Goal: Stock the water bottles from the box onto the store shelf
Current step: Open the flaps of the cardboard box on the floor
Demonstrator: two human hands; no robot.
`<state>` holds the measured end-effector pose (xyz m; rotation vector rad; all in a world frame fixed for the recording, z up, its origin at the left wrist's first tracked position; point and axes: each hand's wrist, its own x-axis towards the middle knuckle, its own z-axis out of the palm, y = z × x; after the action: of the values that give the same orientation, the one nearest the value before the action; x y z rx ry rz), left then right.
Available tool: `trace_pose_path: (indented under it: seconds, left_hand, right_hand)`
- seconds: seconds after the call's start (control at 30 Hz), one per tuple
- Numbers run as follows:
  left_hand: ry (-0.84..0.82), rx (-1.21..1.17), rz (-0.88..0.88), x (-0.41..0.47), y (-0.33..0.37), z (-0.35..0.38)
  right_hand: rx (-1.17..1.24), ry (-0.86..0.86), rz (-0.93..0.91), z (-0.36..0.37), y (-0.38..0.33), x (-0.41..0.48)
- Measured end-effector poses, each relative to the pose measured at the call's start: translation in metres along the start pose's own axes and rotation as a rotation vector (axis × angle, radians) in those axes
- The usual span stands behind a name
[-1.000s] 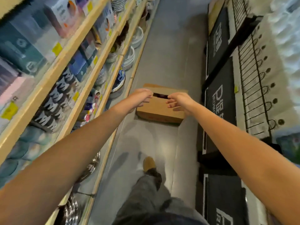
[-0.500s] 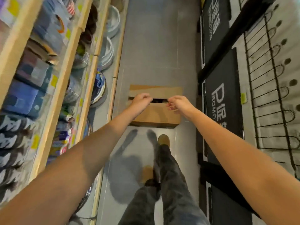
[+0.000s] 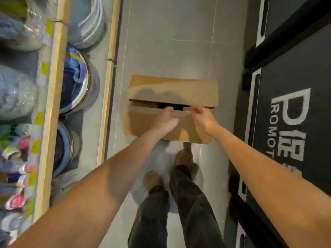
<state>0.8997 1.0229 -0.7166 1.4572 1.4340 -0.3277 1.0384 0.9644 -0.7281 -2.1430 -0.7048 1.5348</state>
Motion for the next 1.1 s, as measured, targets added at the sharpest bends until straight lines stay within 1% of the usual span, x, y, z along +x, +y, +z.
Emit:
trace_pose_path:
  seconds: [0.13, 0.2, 0.3, 0.43, 0.47, 0.5, 0.57, 0.6, 0.67, 0.73, 0.8, 0.93, 1.1]
  left_hand:
    - [0.003, 0.227, 0.008, 0.094, -0.036, 0.034]
    - [0.030, 0.332, 0.029, 0.131, -0.053, 0.048]
    - [0.062, 0.451, 0.053, 0.162, -0.072, 0.066]
    - [0.029, 0.568, 0.095, 0.183, -0.082, 0.083]
    - [0.042, 0.591, 0.108, 0.186, -0.082, 0.085]
    - [0.077, 0.601, 0.125, 0.187, -0.082, 0.086]
    - [0.206, 0.578, 0.182, 0.185, -0.080, 0.086]
    - [0.255, 0.546, 0.199, 0.179, -0.079, 0.085]
    - [0.295, 0.507, 0.202, 0.168, -0.077, 0.082]
    - [0.301, 0.509, 0.208, 0.154, -0.078, 0.077]
    - [0.301, 0.514, 0.236, 0.139, -0.081, 0.072]
    - [0.301, 0.504, 0.301, 0.106, -0.092, 0.072]
    - [0.286, 0.440, 0.344, 0.052, -0.121, 0.081]
  right_hand:
    - [-0.153, -0.095, -0.021, 0.026, 0.051, 0.080]
    - [-0.265, -0.087, -0.074, 0.039, 0.072, 0.110]
    - [-0.421, -0.040, -0.171, 0.052, 0.096, 0.140]
    - [-0.606, -0.018, -0.218, 0.053, 0.119, 0.161]
    - [-0.641, -0.004, -0.239, 0.052, 0.121, 0.163]
    - [-0.662, 0.014, -0.267, 0.052, 0.123, 0.164]
    - [-0.672, 0.074, -0.321, 0.052, 0.122, 0.163]
    - [-0.654, 0.103, -0.325, 0.051, 0.121, 0.160]
    - [-0.584, 0.160, -0.304, 0.051, 0.117, 0.153]
    - [-0.558, 0.182, -0.307, 0.051, 0.113, 0.139]
    - [-0.586, 0.185, -0.331, 0.053, 0.112, 0.122]
    - [-0.674, 0.188, -0.364, 0.058, 0.117, 0.088]
    - [-0.866, 0.175, -0.471, 0.075, 0.137, 0.030]
